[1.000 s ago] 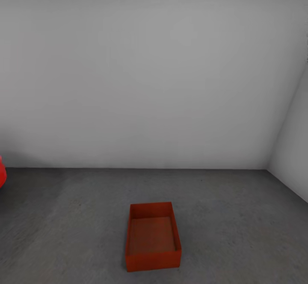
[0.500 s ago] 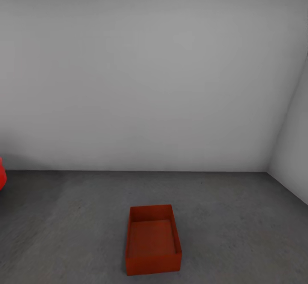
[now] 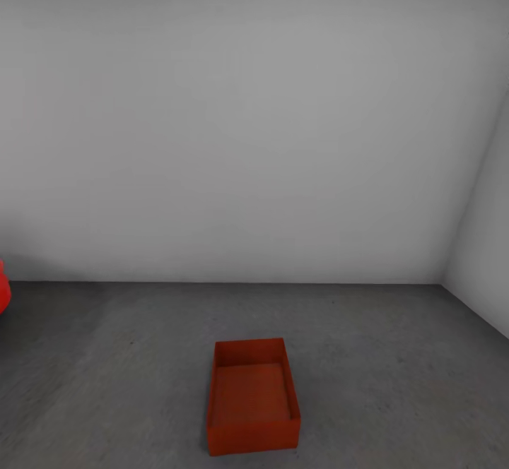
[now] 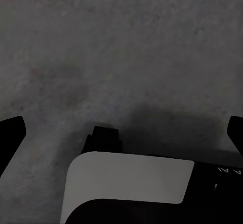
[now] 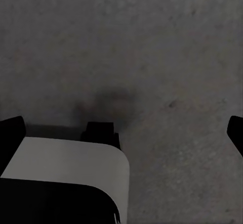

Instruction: Move the two storage containers from the living room to the garage. In the garage, place one container on the floor and stack the other container on top of it (either order is fine).

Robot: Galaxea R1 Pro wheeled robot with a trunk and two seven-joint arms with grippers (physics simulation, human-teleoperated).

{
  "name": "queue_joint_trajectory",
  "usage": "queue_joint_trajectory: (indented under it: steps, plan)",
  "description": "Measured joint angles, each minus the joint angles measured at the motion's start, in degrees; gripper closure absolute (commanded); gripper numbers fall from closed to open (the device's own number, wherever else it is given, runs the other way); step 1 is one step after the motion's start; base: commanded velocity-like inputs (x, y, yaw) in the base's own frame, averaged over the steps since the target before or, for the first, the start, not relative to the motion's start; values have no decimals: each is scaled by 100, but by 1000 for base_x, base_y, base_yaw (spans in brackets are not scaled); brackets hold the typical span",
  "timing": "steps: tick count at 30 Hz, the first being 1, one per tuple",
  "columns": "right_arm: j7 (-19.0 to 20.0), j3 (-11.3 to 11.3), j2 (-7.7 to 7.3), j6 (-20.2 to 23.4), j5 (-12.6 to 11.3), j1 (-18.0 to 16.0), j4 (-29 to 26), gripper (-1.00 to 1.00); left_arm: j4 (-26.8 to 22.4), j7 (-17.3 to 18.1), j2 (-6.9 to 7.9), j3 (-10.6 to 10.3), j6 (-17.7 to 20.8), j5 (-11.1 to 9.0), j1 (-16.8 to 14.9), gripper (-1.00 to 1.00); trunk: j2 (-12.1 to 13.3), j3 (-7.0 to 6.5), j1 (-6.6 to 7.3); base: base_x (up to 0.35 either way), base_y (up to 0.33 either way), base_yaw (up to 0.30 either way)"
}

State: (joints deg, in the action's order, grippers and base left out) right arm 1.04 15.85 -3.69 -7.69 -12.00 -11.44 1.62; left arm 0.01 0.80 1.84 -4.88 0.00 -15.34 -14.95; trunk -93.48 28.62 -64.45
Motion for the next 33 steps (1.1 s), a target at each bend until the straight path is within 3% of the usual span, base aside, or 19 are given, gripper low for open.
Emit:
queue_joint_trajectory:
  steps: [14,33]
  plan:
    - [-1,-17,45,-19,-64,1,6,-100,3,0,0,1,0,0,-1,-100,0,-16,0,0,0,-38]
    - [22,-27,53,-7,-75,1,13,-100,4,0,-1,3,0,1,-4,-100,0,-74,0,0,0,-260]
